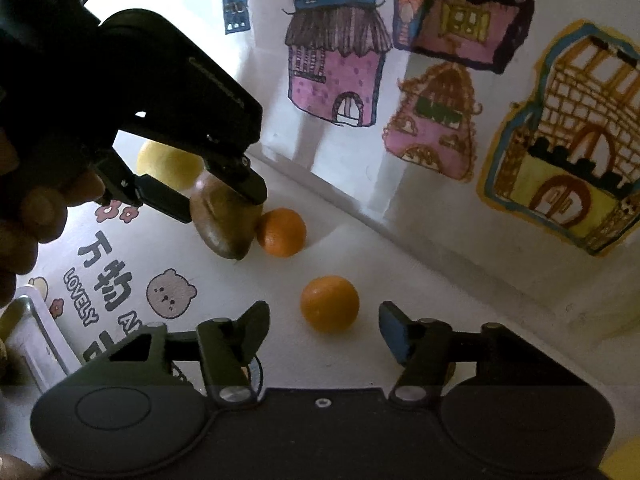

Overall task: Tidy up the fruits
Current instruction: 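Grasp the brown mango with left gripper while right gripper grasps an orange, then carry the mango with left tool and the orange with right tool over the tray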

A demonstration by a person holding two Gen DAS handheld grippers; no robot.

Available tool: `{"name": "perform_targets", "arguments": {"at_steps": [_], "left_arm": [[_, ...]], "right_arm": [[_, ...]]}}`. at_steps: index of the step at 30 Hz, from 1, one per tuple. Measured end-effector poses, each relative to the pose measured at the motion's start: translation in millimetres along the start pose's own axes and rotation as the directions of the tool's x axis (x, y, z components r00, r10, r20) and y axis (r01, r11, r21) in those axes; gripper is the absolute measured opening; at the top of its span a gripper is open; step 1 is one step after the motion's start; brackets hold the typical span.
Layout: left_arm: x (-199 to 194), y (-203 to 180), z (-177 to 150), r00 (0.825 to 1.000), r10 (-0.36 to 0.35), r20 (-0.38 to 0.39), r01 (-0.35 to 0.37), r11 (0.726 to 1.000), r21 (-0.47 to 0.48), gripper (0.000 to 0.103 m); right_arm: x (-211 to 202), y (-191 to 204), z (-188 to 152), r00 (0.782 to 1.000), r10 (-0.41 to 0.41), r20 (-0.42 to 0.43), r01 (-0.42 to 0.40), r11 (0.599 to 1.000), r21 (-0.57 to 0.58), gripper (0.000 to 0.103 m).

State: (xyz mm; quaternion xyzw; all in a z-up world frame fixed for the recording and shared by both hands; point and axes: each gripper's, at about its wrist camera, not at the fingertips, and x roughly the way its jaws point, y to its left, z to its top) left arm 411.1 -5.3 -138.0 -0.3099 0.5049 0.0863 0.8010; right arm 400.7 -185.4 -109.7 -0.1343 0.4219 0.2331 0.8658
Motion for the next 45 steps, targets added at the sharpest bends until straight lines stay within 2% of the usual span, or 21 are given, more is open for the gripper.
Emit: {"name": "perform_targets", "arguments": {"at_steps": [8, 21, 26, 33, 45], "left_arm": [[12.4, 5.5, 2.9, 0.999, -0.026, -0.027, 0.024, 0.998, -0.052, 0.058], [3.5, 21.1, -1.6, 0.998, -0.053, -0.028, 0.051, 0.996, -0.071, 0.056], [1.1, 33.2, -4.9, 0.998, -0.054, -0.029, 0.052, 0.996, -0.076, 0.056], [-12.6, 47.4, -11.9, 0.997, -0.06, -0.042, 0.057, 0.996, -0.062, 0.056], [-56.2, 74.0, -29.2, 0.993, -0.103, -0.063, 0.102, 0.994, -0.026, 0.056]], "right_arm": [[6.0, -4.1, 2.9, 1.0, 0.015, -0.016, -0.014, 1.0, 0.027, 0.051], [16.7, -5.2, 1.2, 0.999, 0.032, -0.025, -0.031, 0.999, 0.037, 0.046], [21.2, -4.3, 4.2, 1.0, 0.026, -0.017, -0.025, 0.999, 0.04, 0.035], [18.7, 3.0, 2.9, 0.999, 0.046, -0.015, -0.045, 0.998, 0.036, 0.035], [-17.9, 25.1, -19.1, 0.998, 0.054, -0.024, -0.053, 0.997, 0.049, 0.035]]}}
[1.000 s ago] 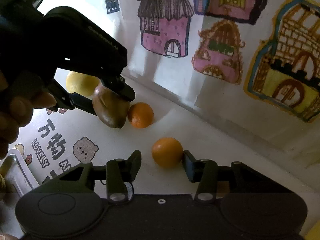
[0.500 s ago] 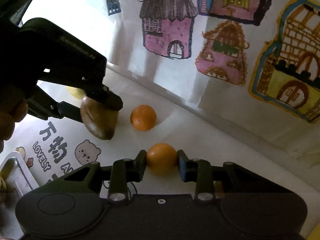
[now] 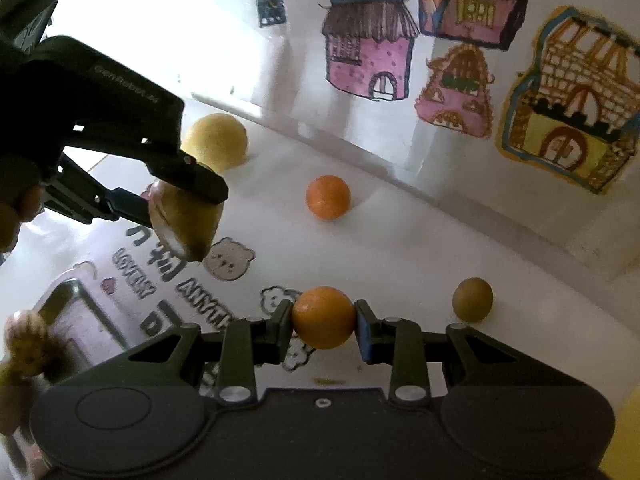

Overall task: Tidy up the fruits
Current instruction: 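Carry the mango with left tool and the orange with right tool over the tray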

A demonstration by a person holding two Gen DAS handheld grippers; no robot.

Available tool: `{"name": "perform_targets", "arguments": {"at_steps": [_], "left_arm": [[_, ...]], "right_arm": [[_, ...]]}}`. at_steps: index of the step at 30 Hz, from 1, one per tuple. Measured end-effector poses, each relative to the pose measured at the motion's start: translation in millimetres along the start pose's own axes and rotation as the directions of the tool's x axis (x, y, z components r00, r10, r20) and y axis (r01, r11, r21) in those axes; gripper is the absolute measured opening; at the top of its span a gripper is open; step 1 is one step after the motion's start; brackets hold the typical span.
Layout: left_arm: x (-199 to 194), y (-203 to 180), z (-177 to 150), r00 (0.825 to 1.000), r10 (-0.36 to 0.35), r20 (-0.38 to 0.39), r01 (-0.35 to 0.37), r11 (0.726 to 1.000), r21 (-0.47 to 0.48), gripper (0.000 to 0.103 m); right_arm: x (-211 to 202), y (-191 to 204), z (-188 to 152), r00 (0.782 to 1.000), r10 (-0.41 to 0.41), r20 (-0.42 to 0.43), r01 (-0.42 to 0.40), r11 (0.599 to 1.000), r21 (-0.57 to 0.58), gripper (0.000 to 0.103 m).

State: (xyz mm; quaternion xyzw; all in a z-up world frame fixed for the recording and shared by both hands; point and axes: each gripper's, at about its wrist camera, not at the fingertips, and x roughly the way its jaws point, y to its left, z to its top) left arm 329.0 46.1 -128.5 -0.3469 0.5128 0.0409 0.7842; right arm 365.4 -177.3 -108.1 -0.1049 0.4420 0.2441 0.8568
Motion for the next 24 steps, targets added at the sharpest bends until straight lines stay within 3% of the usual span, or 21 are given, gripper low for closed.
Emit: {"name": "perform_targets", "arguments": {"at_steps": [12, 24], "left_arm": [[-64.3, 20.2, -31.2, 0.999, -0.027, -0.032, 0.031, 0.993, 0.114, 0.056], [-87.4, 46.2, -57.4, 0.998, -0.008, -0.06, 0.018, 0.987, 0.16, 0.056]], "right_arm": [[-48.6, 35.2, -23.6, 1.0, 0.002, 0.026, -0.002, 1.0, -0.006, 0.035], [-73.7, 90.0, -42.7, 0.998, 0.065, -0.014, -0.066, 0.995, -0.077, 0.035]]}}
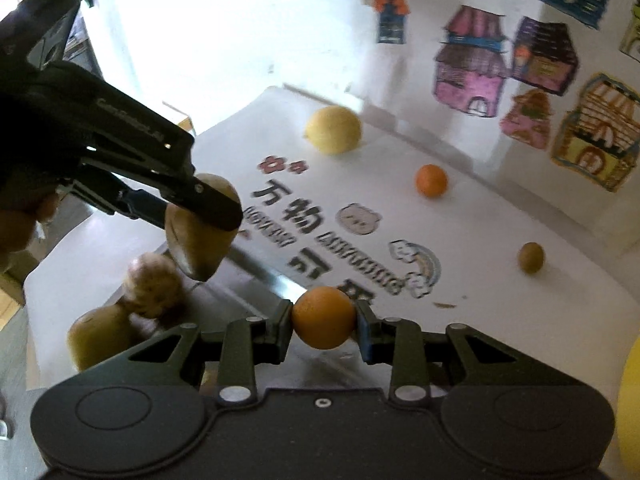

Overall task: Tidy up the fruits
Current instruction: 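Carry the mango with left tool and the orange with right tool over the tray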

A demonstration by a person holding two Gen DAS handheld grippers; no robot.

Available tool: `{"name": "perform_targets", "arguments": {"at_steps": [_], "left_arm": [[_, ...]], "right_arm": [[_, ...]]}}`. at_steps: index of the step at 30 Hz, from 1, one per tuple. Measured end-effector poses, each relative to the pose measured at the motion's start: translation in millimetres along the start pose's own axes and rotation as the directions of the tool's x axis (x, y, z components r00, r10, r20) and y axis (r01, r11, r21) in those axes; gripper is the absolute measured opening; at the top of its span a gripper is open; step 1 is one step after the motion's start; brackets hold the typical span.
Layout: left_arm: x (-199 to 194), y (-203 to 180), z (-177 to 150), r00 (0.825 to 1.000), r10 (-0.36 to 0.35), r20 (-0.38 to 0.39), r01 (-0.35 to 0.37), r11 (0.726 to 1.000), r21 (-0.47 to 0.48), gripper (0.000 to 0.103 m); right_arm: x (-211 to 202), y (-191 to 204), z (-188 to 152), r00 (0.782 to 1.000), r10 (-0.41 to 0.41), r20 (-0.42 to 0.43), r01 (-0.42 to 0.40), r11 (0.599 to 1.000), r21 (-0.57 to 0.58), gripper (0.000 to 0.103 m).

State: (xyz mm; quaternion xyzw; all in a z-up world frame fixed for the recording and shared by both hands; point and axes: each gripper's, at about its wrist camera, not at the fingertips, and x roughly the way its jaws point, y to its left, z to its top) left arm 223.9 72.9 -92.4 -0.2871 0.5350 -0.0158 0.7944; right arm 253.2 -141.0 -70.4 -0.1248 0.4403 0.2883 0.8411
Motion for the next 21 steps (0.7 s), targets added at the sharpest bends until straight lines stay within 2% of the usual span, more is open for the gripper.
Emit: {"name": "perform_targets", "arguments": {"at_steps": [10, 14, 21], "left_arm": [[-0.4, -9.2, -8.7, 0.999, -0.003, -0.053, 0.009, 0.994, 0.105, 0.056], [7.0, -20.7, -12.0, 0.995, 0.023, -0.1, -0.005, 0.984, 0.179, 0.056], [19.6, -30.8, -17.8, 0.986, 0.088, -0.143, -0.052, 0.969, 0.24, 0.056]], "right_arm": [[1.4, 12.9, -1.9, 0.999, -0.001, -0.046, 0.0, 1.0, -0.019, 0.035], [2.4, 8.4, -4.1, 0.997, -0.002, -0.077, -0.001, 1.0, -0.029, 0.035], [8.9, -0.9, -8.9, 0.993, -0.015, -0.119, 0.013, 1.0, -0.023, 0.035]]}}
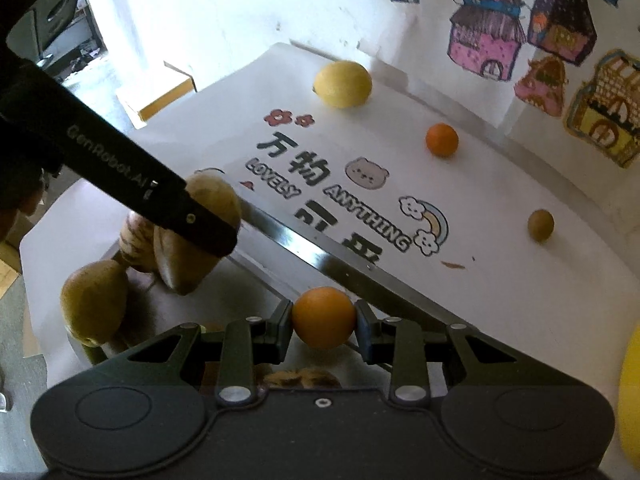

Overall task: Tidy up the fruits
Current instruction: 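Carry the mango with left tool and the orange with right tool over the tray, then lower the mango and orange into the tray and open both grippers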

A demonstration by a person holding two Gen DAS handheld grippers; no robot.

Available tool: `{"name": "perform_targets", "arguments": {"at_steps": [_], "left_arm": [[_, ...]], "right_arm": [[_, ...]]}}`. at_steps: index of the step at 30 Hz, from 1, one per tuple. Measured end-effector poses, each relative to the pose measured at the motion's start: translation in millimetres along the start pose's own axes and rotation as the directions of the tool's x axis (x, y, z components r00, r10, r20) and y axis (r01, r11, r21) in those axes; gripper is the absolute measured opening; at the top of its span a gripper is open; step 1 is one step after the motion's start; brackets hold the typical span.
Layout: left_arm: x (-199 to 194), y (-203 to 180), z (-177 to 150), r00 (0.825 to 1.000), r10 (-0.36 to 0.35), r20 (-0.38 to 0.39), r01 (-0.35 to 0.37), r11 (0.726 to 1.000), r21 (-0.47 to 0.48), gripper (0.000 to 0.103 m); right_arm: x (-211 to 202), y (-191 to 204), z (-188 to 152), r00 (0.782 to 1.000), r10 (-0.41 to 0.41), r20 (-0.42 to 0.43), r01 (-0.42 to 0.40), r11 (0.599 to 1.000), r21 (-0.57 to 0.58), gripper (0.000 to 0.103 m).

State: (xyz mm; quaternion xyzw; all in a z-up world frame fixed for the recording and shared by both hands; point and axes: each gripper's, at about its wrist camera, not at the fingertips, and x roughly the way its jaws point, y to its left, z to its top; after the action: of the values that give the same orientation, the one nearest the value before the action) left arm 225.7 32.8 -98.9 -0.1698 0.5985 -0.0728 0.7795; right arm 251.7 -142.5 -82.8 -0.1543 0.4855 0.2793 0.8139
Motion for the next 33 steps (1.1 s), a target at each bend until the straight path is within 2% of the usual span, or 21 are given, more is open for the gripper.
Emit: {"name": "perform_targets", "arguments": {"at_steps": [19, 33], "left_arm": [[22.4, -20.4, 12.1, 0.995, 0.055, -0.079, -0.053, 0.998, 0.026, 0.056], [33.0, -19.4, 10.6, 0.991, 0.071, -0.114, -0.07, 0.998, 0.011, 0.056]], "right_arm": [[13.2, -10.7, -6.0, 0.998, -0.015, -0.061, 0.017, 0.999, 0.033, 0.035], [17.8, -12.0, -8.7, 0.996, -0.025, -0.085, 0.03, 0.998, 0.057, 0.035]]}}
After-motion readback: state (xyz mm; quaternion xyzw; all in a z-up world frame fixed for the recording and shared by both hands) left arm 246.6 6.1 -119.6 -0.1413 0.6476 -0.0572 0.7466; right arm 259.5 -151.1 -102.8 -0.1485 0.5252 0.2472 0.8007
